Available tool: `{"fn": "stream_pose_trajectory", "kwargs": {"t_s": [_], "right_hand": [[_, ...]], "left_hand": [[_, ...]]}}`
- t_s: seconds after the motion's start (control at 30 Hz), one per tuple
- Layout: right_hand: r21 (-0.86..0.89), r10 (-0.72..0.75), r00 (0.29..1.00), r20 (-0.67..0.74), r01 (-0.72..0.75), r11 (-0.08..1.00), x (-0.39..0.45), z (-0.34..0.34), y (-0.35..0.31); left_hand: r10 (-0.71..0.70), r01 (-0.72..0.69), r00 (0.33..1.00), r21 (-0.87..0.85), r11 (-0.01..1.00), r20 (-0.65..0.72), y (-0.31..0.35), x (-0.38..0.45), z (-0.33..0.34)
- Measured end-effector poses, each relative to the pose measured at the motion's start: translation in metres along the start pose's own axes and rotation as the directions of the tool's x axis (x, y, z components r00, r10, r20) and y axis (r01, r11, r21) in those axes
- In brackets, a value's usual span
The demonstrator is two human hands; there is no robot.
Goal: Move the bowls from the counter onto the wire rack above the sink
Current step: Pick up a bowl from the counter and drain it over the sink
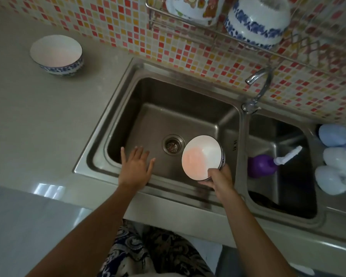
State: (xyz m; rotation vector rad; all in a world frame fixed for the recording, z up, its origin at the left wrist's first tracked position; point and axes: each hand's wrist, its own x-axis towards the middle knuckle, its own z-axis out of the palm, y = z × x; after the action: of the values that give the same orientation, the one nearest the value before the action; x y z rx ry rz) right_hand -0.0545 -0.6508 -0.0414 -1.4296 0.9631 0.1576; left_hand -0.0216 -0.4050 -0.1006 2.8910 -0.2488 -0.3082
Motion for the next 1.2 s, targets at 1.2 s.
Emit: {"fn": "stream_pose_trajectory", "kwargs": {"t_s": [1.2], "right_hand": [[-0.613, -0.58, 0.809, -0.099, 0.409, 0.676, 0.008, 0.016, 0.029]], "left_hand": [[-0.007, -0.003, 0.995, -0.102, 0.995, -0.099, 0.001, -0.002, 0.008]]}}
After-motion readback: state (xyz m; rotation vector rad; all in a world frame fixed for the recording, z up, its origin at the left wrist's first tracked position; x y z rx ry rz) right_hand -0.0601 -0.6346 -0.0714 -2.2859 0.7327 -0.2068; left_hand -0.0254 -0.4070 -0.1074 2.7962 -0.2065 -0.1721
